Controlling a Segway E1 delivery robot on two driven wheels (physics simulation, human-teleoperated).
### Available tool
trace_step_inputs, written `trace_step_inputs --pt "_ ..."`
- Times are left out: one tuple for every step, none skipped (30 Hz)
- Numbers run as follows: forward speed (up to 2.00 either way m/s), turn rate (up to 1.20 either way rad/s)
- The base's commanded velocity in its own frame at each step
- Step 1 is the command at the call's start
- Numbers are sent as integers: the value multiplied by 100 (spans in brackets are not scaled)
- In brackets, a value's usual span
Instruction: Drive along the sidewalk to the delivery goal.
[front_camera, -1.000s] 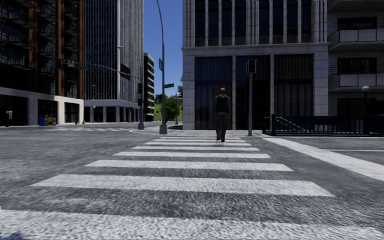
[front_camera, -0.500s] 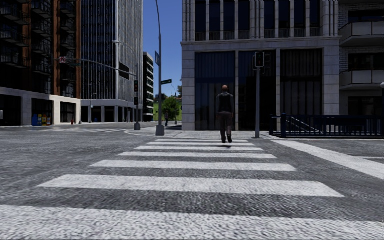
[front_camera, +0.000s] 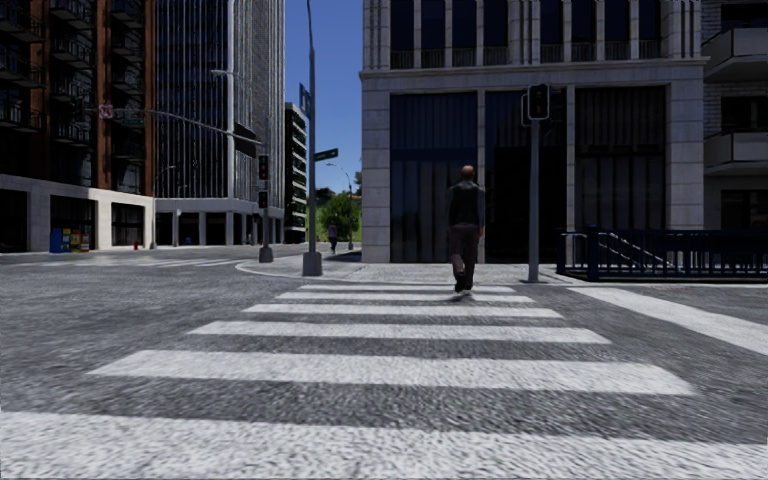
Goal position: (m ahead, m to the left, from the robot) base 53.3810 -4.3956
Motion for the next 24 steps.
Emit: trace_step_inputs --pt "200 0" --pt "200 0" --pt "200 0" --pt "200 0" --pt "200 0" --pt "200 0" --pt "200 0" --pt "200 0" --pt "200 0" --pt "200 0" --pt "200 0" --pt "200 0" --pt "200 0" --pt "200 0" --pt "200 0" --pt "200 0" --pt "200 0" --pt "200 0" --pt "200 0" --pt "200 0" --pt "200 0" --pt "200 0" --pt "200 0" --pt "200 0"
